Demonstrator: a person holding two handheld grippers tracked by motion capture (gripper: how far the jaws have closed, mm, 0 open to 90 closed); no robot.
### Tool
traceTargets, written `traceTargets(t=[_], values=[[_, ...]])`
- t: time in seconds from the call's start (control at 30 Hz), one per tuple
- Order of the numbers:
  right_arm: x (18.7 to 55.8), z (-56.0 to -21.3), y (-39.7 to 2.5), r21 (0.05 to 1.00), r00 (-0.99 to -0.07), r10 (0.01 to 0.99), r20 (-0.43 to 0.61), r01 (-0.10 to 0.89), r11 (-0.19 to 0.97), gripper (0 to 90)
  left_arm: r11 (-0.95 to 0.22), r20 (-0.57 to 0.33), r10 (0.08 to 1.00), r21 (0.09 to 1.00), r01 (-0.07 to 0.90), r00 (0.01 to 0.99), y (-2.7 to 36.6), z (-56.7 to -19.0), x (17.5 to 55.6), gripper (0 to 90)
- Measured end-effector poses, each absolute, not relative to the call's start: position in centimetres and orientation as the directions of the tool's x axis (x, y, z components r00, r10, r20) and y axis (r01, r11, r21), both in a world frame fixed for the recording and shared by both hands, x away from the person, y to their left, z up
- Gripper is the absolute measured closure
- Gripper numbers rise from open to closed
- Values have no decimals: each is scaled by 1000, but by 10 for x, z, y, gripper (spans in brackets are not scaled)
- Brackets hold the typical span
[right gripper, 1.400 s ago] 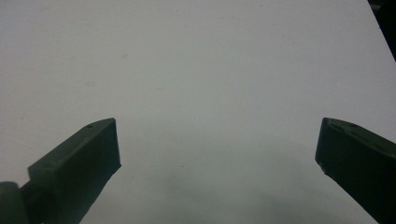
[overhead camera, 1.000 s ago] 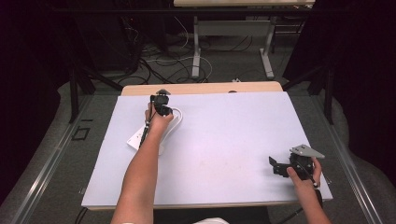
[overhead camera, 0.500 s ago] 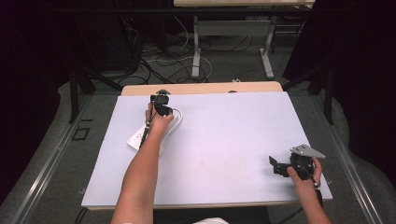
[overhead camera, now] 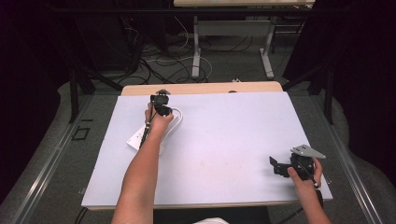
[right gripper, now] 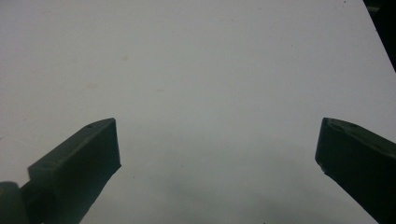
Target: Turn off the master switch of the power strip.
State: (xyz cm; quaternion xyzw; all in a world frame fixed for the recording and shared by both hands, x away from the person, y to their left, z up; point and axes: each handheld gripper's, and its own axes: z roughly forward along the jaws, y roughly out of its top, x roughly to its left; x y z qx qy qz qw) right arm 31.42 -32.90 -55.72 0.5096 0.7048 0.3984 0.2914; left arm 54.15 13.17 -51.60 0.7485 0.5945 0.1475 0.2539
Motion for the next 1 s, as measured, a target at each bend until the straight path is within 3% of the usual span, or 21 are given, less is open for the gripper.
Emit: traceTargets(t=[0.53, 1.0], values=[[314, -557, -328, 855, -309, 951, -8, 491, 167, 0, -140, -101, 966, 573, 807, 239, 139, -509, 540, 866], [314, -557, -328, 854, -307, 952, -8, 492, 166, 0, -136, -113, 963, 576, 806, 244, 141, -507, 539, 765]])
